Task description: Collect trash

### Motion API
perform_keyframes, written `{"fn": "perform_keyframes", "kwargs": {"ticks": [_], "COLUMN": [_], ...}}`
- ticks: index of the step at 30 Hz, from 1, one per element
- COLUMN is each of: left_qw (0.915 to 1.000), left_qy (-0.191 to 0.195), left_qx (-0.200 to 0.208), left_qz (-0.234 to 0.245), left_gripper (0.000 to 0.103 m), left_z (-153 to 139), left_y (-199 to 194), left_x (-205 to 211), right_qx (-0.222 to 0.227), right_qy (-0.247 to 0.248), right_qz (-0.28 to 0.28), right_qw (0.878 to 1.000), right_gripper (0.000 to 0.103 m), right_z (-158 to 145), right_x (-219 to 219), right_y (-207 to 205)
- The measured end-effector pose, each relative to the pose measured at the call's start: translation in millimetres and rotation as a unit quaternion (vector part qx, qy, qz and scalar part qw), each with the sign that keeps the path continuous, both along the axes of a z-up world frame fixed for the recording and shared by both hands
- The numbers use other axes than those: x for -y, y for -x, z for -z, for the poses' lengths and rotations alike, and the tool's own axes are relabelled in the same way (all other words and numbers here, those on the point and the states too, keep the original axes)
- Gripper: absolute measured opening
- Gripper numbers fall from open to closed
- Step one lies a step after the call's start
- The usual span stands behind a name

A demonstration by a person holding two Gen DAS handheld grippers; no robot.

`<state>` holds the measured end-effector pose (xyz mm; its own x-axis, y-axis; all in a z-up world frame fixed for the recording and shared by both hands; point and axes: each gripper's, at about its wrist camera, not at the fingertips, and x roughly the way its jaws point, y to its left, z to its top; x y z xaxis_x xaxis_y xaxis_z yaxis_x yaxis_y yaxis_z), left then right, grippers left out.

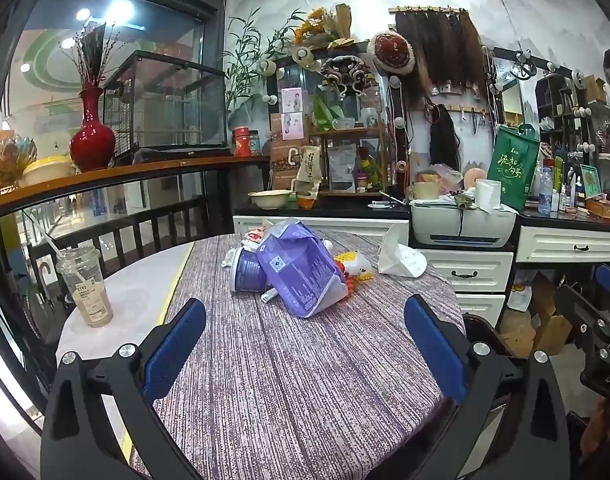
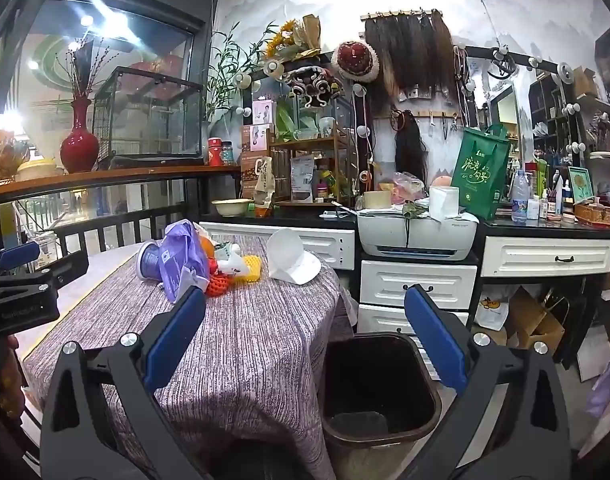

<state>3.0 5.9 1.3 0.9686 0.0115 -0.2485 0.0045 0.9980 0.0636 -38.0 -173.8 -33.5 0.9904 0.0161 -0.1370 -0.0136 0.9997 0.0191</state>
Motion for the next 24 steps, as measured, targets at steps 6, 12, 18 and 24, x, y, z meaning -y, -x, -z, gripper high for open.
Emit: {"fn": "perform_keyframes", "kwargs": {"ticks": [6,12,18,24], "left_qw": [1.0,1.0,1.0,1.0], "left_qy": [0.001,0.001,0.0,-0.001], "left_qx": [0.002,0.001,0.001,-0.002], "left_qz": [-0.001,0.0,0.0,0.0], "left_gripper": [0.098,0.098,0.098,0.098], "left_z": [2.9,3.1,4.1,7.2], "left_y": [2.0,1.6,1.3,1.5], "left_x": [0.3,0.6,0.9,1.2], "right_qx": [-0.001,-0.002,-0.003,-0.004], "right_qy": [-0.003,-0.002,-0.004,-0.004], "right_qz": [0.0,0.0,0.0,0.0], "right_qw": [1.0,1.0,1.0,1.0], "right_gripper": [0.098,0.098,0.098,0.098], "right_z": [-3.4,-3.1,-3.4,-3.2], "right_x": [4.4,4.5,4.7,6.0], "right_y": [0.5,0.7,-0.5,-0.6]}}
